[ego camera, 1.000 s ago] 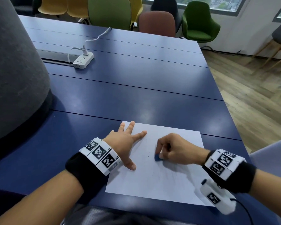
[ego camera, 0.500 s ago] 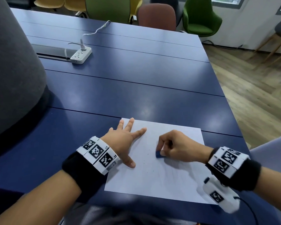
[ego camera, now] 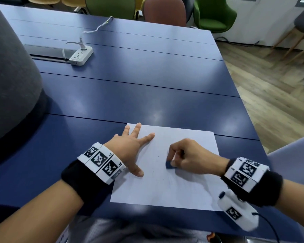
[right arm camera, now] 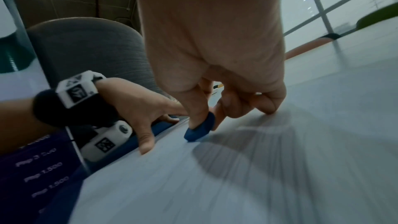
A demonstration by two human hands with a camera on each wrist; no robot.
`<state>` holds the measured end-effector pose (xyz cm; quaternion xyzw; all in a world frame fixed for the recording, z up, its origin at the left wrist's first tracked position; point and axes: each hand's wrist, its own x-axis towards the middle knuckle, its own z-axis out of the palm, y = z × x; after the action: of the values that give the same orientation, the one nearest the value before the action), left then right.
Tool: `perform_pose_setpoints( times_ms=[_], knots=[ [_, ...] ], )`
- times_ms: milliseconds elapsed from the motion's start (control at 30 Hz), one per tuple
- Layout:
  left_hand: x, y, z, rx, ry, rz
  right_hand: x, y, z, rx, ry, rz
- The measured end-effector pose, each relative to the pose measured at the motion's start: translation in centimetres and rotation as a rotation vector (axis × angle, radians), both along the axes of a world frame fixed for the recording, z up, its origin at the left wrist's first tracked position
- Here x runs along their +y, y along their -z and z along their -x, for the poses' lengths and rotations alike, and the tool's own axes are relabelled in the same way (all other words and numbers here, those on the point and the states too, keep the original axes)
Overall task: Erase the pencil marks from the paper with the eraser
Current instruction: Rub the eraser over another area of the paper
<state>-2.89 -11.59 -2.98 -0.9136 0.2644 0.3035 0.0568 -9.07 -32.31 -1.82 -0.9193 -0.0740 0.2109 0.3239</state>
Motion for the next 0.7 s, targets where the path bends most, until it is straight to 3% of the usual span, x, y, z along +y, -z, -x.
perform_pose_setpoints(
  times_ms=[200,367,533,700],
  knots=[
    [-0.1,0.1,-0.1,-0.012,-0.001,-0.02,0.4,0.2,-2.3,-0.081,0.096,-0.004],
    [-0.1,0.1,0.0,-0.009,-0.013,-0.01,1.0,-0.1,-0.7,0.002,-0.075,0.014],
    [-0.1,0.2,0.0,-0.016,-0.007,-0.006,0.7,-0.1,-1.2,-0.074,0.06,0.0],
    [-0.1,0.0,0.1,0.0,-0.016,0.007,0.4,-0.1,1.7,0.06,-0.103,0.011]
  ],
)
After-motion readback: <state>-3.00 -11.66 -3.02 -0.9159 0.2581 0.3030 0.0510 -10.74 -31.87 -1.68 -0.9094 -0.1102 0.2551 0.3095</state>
